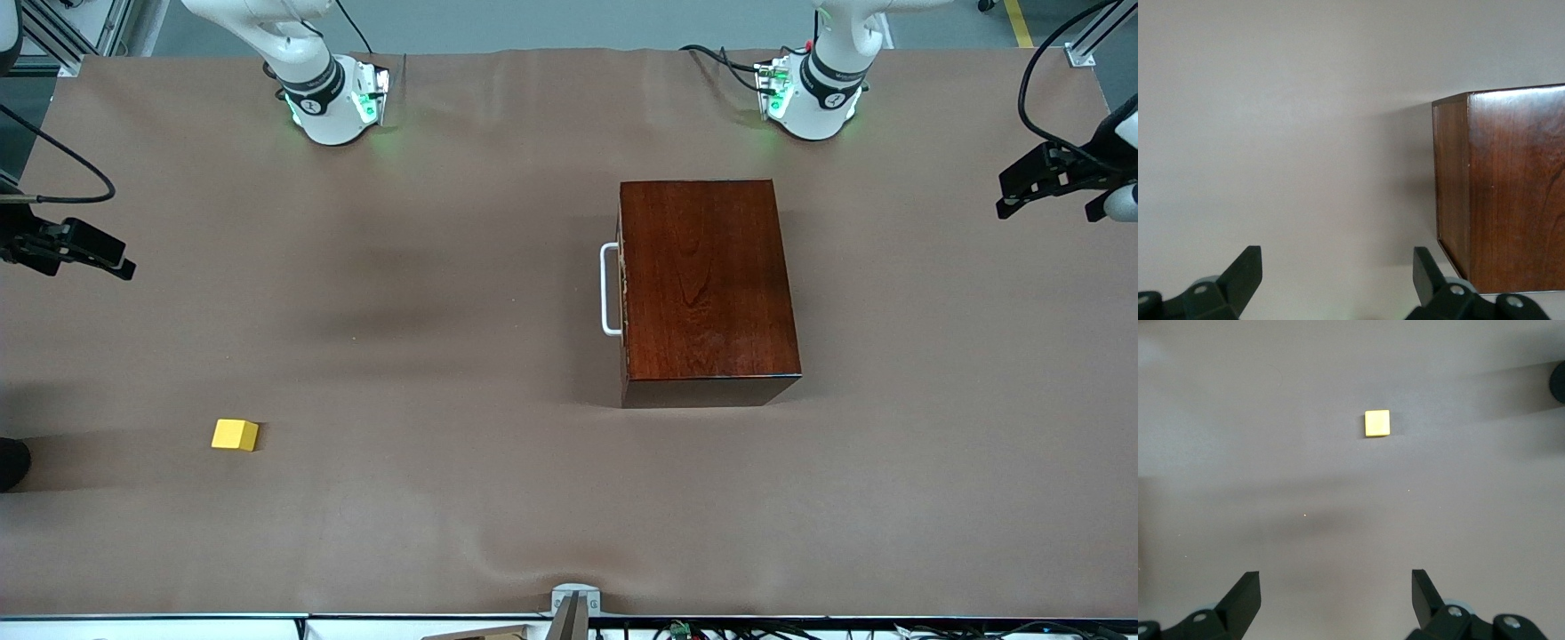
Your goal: Open drawer, take yellow block, close drawer
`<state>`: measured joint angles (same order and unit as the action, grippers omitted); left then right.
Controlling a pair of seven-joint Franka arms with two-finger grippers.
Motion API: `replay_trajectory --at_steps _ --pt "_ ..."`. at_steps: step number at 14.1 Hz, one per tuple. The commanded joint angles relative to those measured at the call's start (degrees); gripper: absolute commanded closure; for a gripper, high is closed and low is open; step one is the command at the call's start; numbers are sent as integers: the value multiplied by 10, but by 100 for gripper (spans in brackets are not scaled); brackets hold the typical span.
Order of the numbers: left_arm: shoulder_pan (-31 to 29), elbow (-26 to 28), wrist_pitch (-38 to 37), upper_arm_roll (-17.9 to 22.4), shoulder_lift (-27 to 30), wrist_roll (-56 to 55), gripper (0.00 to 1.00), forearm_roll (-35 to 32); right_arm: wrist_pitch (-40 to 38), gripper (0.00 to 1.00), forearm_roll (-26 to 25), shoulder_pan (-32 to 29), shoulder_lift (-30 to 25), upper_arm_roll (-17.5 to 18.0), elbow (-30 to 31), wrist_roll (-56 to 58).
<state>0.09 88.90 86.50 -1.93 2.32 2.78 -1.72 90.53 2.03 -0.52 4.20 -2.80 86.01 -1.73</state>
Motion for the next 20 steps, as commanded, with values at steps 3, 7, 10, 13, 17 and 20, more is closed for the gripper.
replay_trajectory --at_steps 3,7,10,13,17,20 --pt "-9 -6 -8 -3 -9 13 0 10 2 0 -5 -1 -19 2 15 3" --pt "-7 -6 -9 1 -11 14 0 12 2 0 -6 -2 -19 2 14 3" --pt "-8 -7 -8 1 -10 14 0 16 1 0 -6 -2 -19 2 14 4" --pt "-9 -7 -8 1 -10 14 0 24 0 0 -6 -2 -19 2 14 3" --pt "-9 -7 -8 2 -10 14 0 33 0 0 -6 -2 -18 2 14 3" --pt "-9 -7 -8 2 -10 14 0 34 0 0 -6 -2 -18 2 14 2"
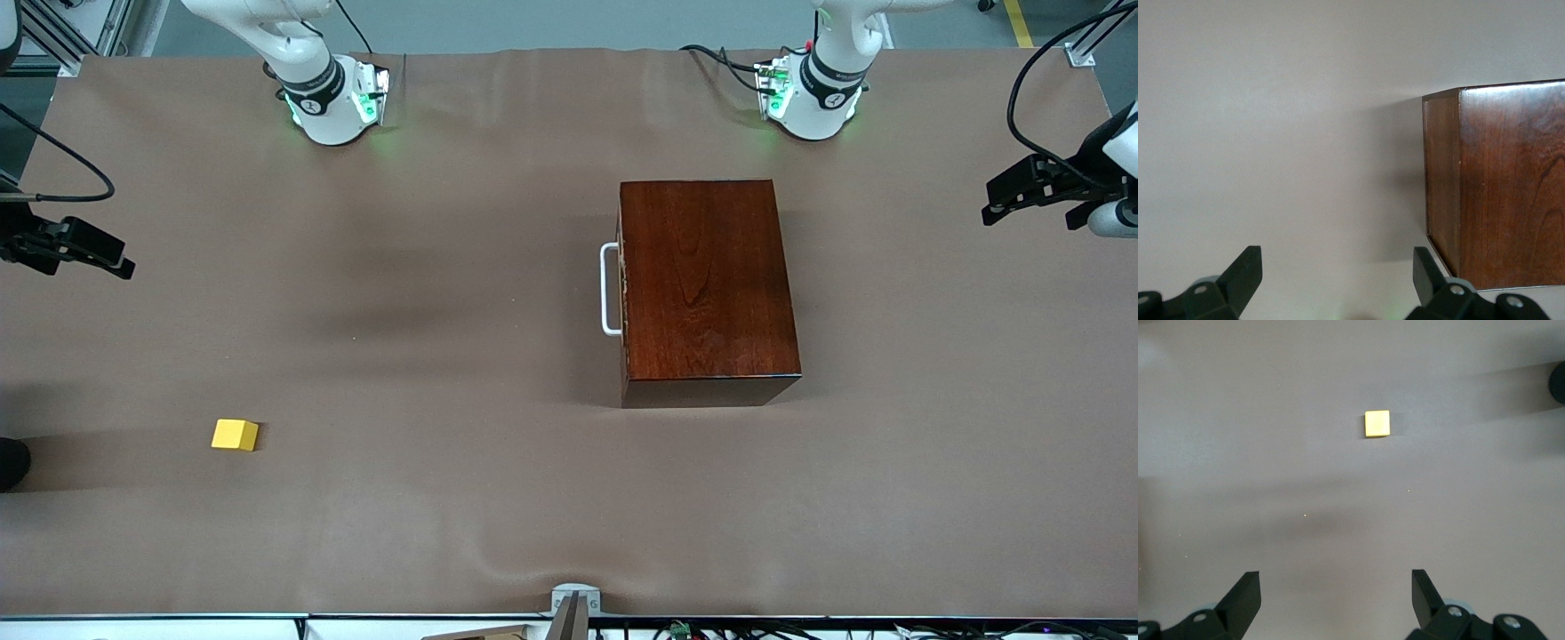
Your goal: Open drawer, take yellow block, close drawer
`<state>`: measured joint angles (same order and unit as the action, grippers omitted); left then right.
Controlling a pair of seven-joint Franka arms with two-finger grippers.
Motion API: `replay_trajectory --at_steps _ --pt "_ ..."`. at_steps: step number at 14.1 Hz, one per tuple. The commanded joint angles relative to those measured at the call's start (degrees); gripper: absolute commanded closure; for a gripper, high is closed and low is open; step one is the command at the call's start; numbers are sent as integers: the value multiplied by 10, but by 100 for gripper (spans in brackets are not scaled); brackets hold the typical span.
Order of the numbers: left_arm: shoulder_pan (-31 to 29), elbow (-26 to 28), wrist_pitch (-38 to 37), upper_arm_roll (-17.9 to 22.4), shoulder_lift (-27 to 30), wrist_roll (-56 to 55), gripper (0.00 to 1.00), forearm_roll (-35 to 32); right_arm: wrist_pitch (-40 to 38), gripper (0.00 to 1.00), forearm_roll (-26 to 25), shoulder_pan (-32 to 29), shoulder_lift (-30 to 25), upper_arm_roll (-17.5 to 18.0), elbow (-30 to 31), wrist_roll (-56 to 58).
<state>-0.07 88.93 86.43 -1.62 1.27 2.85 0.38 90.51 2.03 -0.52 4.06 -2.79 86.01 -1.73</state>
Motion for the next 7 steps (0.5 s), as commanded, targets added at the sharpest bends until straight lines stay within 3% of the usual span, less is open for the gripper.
replay_trajectory --at_steps 1,7 --pt "-8 -7 -7 -1 0 15 0 12 -1 0 -6 -2 -17 2 14 1" --pt "-11 -6 -7 -3 -1 12 0 14 -5 0 -6 -2 -17 2 14 -1"
